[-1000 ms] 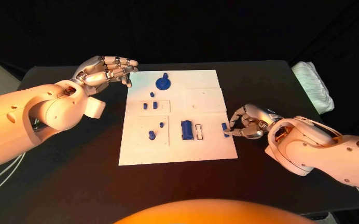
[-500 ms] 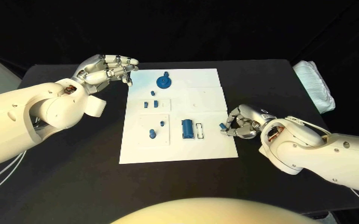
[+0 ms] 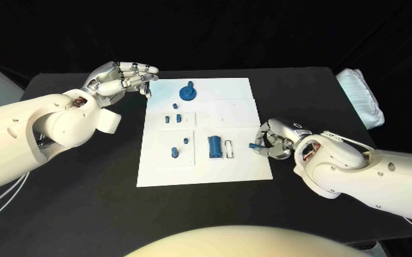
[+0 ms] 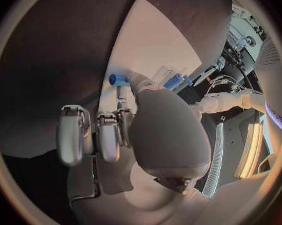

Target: Assemble the parts on the task board

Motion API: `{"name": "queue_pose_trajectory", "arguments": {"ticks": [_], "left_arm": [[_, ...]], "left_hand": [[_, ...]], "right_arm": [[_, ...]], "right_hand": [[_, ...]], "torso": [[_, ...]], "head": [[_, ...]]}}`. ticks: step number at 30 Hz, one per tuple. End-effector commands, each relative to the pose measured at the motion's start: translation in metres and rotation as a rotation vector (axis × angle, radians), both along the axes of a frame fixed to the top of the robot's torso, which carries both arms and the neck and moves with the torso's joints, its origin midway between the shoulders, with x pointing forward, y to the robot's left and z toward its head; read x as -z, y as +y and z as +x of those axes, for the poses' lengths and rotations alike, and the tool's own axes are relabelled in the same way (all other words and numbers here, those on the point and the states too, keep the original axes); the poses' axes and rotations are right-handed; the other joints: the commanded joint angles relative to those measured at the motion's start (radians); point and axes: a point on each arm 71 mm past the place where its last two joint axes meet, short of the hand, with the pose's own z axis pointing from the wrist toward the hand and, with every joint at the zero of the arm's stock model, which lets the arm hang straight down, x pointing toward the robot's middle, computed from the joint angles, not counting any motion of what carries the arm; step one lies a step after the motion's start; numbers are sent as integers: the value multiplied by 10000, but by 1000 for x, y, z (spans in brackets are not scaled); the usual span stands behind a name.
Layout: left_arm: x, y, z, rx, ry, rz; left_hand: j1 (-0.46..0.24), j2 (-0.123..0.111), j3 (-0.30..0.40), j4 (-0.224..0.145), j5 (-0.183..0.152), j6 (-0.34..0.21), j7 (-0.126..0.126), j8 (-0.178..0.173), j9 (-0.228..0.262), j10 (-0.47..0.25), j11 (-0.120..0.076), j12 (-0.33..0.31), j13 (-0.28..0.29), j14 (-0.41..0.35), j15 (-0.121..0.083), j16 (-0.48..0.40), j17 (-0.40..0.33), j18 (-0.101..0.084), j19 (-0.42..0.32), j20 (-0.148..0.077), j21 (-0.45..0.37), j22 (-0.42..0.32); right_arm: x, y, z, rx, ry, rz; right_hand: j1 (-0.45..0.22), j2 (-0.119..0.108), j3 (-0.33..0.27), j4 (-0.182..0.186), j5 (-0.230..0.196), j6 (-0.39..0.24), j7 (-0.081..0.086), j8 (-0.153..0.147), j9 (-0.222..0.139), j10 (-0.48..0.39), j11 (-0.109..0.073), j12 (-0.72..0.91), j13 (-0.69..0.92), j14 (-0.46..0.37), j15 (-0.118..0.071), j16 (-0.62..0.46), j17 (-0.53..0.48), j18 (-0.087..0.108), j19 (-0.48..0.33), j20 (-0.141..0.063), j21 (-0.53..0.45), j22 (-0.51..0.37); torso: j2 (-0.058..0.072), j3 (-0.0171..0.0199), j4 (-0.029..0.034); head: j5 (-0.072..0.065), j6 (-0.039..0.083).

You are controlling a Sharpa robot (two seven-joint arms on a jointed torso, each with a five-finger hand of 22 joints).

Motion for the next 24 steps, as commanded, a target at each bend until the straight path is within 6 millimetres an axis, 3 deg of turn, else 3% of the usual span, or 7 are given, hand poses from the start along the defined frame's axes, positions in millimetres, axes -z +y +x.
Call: {"name": "queue_pose_trajectory", "arguments": {"ticks": [1,4,14,18,20,24], "left_arm": [[0,-2,-1,173,30,-94],[0,-2,-1,186,45,-85],[0,-3,-1,200,67,-61],[0,-3,-1,209,72,-60],[0,-3,-1,209,73,-59],[0,-3,-1,212,72,-61]], "left_hand": [[8,56,2,42,56,-70,2,40,-12,-9,-1,33,-16,-51,17,-47,11,148,63,9,-60,-9],[8,56,2,42,56,-70,2,40,-12,-9,-1,33,-16,-51,17,-47,11,148,63,9,-60,-9],[21,58,7,37,59,-70,1,43,-13,-13,-2,34,-18,-53,15,-49,12,149,65,7,-62,-11],[21,58,7,37,59,-70,1,43,-13,-13,-2,34,-18,-53,15,-49,12,149,65,7,-62,-11],[21,58,7,37,59,-70,1,43,-13,-13,-2,34,-18,-53,15,-49,12,149,65,7,-62,-11],[21,58,7,37,59,-70,1,43,-13,-13,-2,34,-18,-53,15,-49,12,149,65,7,-62,-11]], "right_arm": [[12,-3,-5,-40,519,-897],[10,-1,-5,-12,321,-744],[-7,10,-8,115,-351,526],[-18,17,-8,214,-582,1374],[-21,21,-7,241,-574,1711],[-22,29,-7,263,-304,2140]], "right_hand": [[-73,-74,862,-594,165,90,-28,68,57,290,-86,-6,1781,966,-62,-2,2240,-82,600,-69,55,1744],[-416,-218,1358,-728,473,100,-61,158,128,333,-123,42,1813,972,-84,10,2265,-92,619,-90,95,1779],[-1218,-328,1804,-710,785,46,-140,320,271,454,-179,220,1916,998,-141,71,2369,-128,679,-139,259,1885],[-1850,-335,1806,-461,256,32,-156,389,334,520,-194,316,1972,1003,-154,82,2386,-147,708,-155,341,1938],[-2062,-342,1753,-381,481,43,-163,421,359,545,-201,356,1996,1006,-161,89,2398,-156,721,-163,380,1962],[-2262,-314,1685,-287,448,71,-173,455,384,591,-208,449,2048,1014,-166,111,2435,-166,735,-169,426,1989]], "torso": [[-3,-1,6],[-8,-5,11],[-4,-12,9],[-7,-11,16],[-4,-7,7],[-1,-14,4]], "head": [[-8,-2],[-1,8],[21,7],[34,21],[35,21],[28,3]]}}
